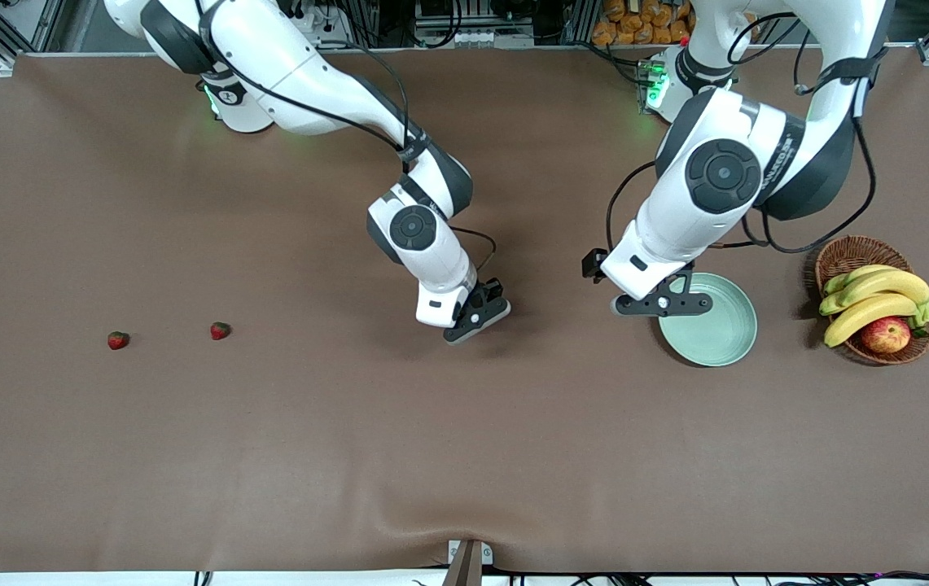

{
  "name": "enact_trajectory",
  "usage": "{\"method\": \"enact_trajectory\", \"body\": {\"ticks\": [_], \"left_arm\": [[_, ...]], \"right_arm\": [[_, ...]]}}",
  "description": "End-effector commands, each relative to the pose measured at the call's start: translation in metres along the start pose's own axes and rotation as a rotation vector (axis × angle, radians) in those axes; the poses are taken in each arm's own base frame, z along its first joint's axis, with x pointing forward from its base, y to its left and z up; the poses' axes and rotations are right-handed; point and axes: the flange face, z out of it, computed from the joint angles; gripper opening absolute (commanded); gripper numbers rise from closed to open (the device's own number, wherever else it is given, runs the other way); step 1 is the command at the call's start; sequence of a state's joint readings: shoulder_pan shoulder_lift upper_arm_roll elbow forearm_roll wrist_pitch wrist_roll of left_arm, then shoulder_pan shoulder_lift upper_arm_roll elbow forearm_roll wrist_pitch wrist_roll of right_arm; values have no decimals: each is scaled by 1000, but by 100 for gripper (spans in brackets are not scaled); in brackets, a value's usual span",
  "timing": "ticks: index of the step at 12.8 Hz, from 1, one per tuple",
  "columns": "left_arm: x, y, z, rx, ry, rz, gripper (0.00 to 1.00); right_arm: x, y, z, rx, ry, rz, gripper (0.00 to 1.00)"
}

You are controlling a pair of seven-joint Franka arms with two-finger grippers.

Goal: Collect all strawberries into plate
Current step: 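Grasp the strawberry with the left gripper while the right gripper opens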

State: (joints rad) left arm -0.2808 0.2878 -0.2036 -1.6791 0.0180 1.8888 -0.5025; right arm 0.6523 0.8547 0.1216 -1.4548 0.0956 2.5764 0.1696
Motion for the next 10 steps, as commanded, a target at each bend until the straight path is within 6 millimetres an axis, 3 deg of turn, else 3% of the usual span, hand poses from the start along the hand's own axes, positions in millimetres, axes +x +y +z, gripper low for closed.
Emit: {"method": "enact_trajectory", "body": {"ticks": [1,2,3,6,8,10], "left_arm": [[-8,14,10,-1,11,-34,100],[-7,17,17,1,10,-41,100],[-7,24,25,2,9,-31,100],[-3,31,38,-4,18,-30,100],[-2,39,48,-11,21,-66,100],[-4,52,59,-12,25,-89,100]], "right_arm": [[6,-3,18,7,43,17,12],[6,-3,18,6,43,14,65],[6,-6,17,7,45,15,100],[13,-12,-1,7,70,67,100],[22,-4,-27,5,85,83,100],[30,20,-51,-5,98,105,100]]}}
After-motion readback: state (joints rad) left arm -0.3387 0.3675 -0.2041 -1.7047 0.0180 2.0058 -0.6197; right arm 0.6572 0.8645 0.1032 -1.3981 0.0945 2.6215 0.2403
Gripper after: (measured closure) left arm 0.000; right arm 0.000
